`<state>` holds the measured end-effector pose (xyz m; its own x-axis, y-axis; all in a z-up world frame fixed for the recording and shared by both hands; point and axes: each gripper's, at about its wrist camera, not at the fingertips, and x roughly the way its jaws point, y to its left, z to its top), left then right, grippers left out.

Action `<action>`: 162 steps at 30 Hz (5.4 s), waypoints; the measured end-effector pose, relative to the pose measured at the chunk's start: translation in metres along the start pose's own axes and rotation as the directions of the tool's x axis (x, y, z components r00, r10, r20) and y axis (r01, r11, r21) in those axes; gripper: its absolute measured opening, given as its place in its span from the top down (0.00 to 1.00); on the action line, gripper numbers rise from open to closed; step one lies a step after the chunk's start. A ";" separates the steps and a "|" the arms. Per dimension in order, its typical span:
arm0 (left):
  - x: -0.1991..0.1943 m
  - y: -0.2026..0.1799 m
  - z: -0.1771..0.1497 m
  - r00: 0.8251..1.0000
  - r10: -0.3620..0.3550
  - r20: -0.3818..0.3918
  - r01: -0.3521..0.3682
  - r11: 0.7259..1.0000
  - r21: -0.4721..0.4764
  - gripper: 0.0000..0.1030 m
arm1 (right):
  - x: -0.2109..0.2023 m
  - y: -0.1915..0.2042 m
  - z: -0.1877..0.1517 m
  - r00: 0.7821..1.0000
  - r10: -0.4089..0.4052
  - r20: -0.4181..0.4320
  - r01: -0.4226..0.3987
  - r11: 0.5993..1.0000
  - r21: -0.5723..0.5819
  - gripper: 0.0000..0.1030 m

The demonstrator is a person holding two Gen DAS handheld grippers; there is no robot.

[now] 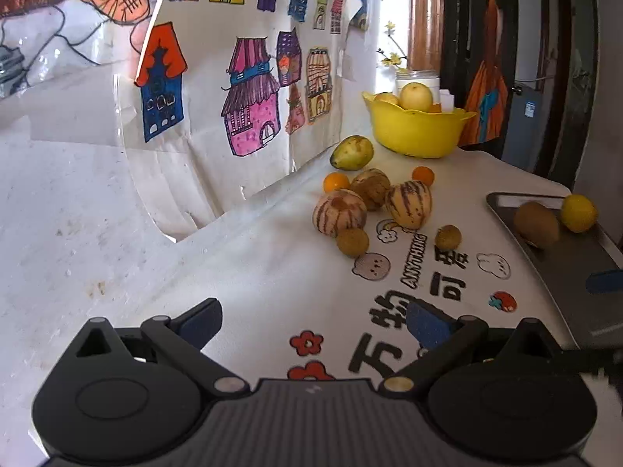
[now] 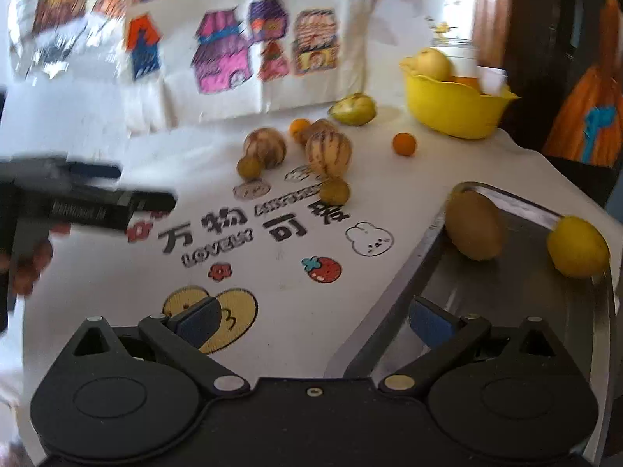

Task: Organize fruits
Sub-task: 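Grasp a small brown fruit with the left gripper while the right gripper grasps another, then carry both small brown fruits with both grippers over the metal tray, then open both grippers to drop the small fruits onto the tray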

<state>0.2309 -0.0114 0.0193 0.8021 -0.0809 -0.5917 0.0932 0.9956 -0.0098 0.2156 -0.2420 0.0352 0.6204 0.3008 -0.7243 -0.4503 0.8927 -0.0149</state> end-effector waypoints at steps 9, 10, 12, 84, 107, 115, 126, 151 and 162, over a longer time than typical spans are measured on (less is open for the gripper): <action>0.032 0.002 0.017 1.000 -0.025 -0.014 0.025 1.000 -0.001 0.01 | 0.023 0.006 0.009 1.000 -0.014 0.010 0.015 0.991 -0.133 0.01; 0.035 0.001 0.018 0.999 -0.033 -0.016 0.033 0.999 -0.001 0.01 | 0.026 0.005 0.011 1.000 -0.019 0.014 0.021 0.990 -0.140 0.01; 0.041 -0.001 0.022 0.999 -0.049 -0.017 0.049 0.999 -0.002 0.01 | 0.030 0.002 0.016 0.999 -0.026 0.022 0.029 0.988 -0.150 0.01; 0.070 -0.055 0.040 0.971 -0.228 -0.078 0.220 0.971 -0.096 0.70 | 0.028 -0.042 0.025 0.990 -0.014 0.139 0.021 0.999 -0.047 0.69; 0.054 -0.168 0.028 0.902 -0.427 -0.055 0.430 0.900 0.070 0.70 | -0.027 -0.135 -0.032 0.965 -0.224 0.137 0.201 0.966 0.163 0.69; 0.060 -0.195 0.027 0.893 -0.449 -0.021 0.444 0.875 0.192 0.70 | -0.012 -0.163 -0.029 0.956 -0.274 0.104 0.248 0.945 0.214 0.69; 0.072 -0.204 0.019 0.889 -0.454 -0.055 0.455 0.868 0.196 0.70 | 0.001 -0.176 -0.030 0.952 -0.296 0.081 0.268 0.931 0.247 0.69; 0.085 -0.202 0.017 0.893 -0.442 -0.088 0.450 0.878 0.164 0.69 | 0.012 -0.175 -0.025 0.951 -0.305 0.048 0.286 0.930 0.231 0.69; 0.055 -0.183 0.032 0.887 -0.462 -0.023 0.459 0.873 0.167 0.31 | -0.021 -0.168 -0.018 0.932 -0.348 0.103 0.318 0.920 0.229 0.58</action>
<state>0.2773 -0.1992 0.0146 0.6544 -0.5305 -0.5388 0.5479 0.8238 -0.1457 0.2666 -0.4040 0.0408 0.8007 0.0045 -0.5991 -0.0699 0.9939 -0.0859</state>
